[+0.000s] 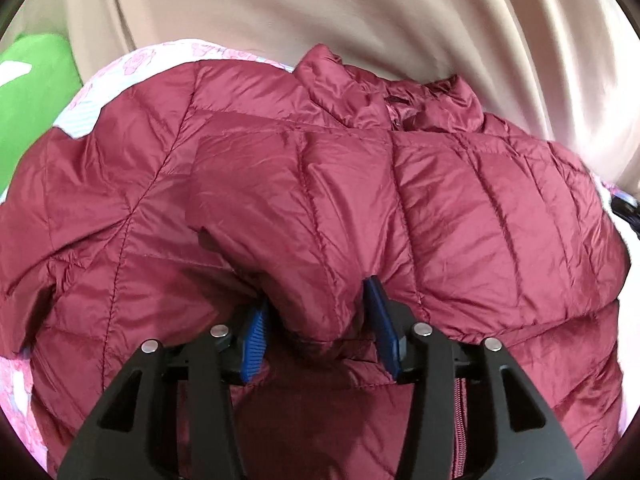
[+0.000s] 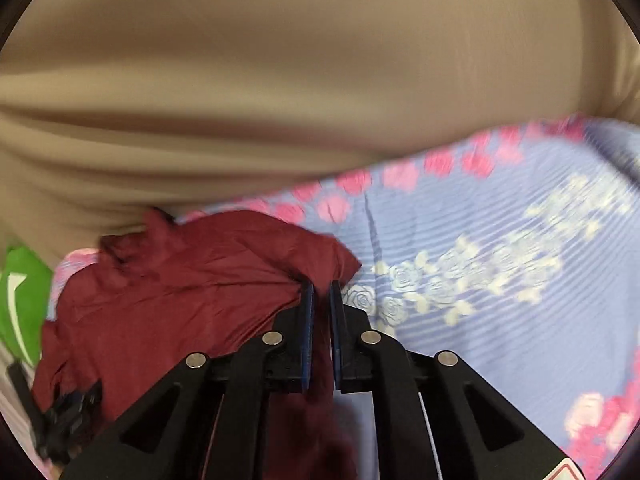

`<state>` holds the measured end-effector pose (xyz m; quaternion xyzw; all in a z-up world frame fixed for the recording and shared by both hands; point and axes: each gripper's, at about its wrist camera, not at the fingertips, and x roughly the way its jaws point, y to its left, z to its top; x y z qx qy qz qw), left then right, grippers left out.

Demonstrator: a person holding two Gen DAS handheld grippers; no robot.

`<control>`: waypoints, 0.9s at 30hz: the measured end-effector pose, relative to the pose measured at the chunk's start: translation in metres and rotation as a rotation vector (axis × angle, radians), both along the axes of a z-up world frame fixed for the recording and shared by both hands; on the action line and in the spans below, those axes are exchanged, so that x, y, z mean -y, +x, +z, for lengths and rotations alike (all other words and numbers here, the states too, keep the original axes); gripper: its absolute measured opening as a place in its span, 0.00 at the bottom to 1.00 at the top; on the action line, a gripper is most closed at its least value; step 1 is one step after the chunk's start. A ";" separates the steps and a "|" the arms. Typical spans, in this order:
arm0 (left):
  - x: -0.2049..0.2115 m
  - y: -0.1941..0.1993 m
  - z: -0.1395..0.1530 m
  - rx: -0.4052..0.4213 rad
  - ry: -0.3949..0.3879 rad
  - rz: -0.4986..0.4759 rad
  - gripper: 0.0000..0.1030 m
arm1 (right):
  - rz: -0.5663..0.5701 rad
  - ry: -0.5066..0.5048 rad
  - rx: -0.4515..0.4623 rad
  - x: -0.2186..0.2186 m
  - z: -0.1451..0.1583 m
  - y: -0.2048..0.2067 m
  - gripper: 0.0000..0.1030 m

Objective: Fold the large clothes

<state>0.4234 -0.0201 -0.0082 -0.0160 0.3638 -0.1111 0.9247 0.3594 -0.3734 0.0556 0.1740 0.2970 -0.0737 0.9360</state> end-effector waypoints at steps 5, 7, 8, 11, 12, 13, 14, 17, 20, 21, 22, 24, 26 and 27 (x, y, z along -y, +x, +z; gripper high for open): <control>-0.008 0.000 0.000 0.001 -0.027 0.030 0.39 | 0.106 -0.052 -0.056 -0.020 -0.016 -0.039 0.03; -0.008 -0.001 0.001 0.000 -0.028 0.028 0.39 | 0.137 -0.104 -0.114 -0.023 -0.033 -0.035 0.00; -0.008 0.000 0.001 0.000 -0.028 0.027 0.39 | 0.145 -0.124 -0.183 -0.025 -0.053 -0.027 0.00; -0.007 -0.001 0.001 0.000 -0.024 0.025 0.39 | 0.149 -0.149 -0.185 -0.025 -0.061 -0.033 0.00; -0.006 0.000 0.001 0.000 -0.020 0.025 0.39 | 0.139 -0.147 -0.189 -0.025 -0.058 -0.036 0.00; -0.006 -0.001 0.001 0.000 -0.016 0.024 0.39 | 0.121 -0.148 -0.180 -0.026 -0.051 -0.041 0.00; -0.006 -0.001 0.001 0.001 -0.013 0.023 0.39 | 0.115 -0.156 -0.153 -0.029 -0.042 -0.044 0.00; -0.003 -0.001 0.001 0.003 0.007 0.022 0.39 | 0.155 -0.134 -0.080 -0.044 -0.016 -0.043 0.00; -0.004 -0.001 0.000 0.002 -0.006 0.020 0.40 | 0.182 -0.145 -0.119 -0.058 -0.021 -0.021 0.00; -0.005 -0.001 0.000 0.001 -0.013 0.019 0.40 | 0.173 -0.161 -0.177 -0.060 -0.038 -0.009 0.00; -0.007 -0.001 0.000 0.001 -0.023 0.017 0.42 | 0.180 -0.158 -0.206 -0.055 -0.049 -0.006 0.00; -0.009 -0.001 0.000 0.001 -0.036 0.016 0.42 | 0.194 -0.160 -0.180 -0.055 -0.059 -0.009 0.00; -0.013 -0.004 0.001 0.005 -0.049 0.016 0.42 | 0.193 -0.138 -0.188 -0.051 -0.058 -0.017 0.00; -0.015 -0.004 0.002 0.004 -0.055 0.017 0.42 | 0.197 -0.142 -0.200 -0.051 -0.056 -0.019 0.00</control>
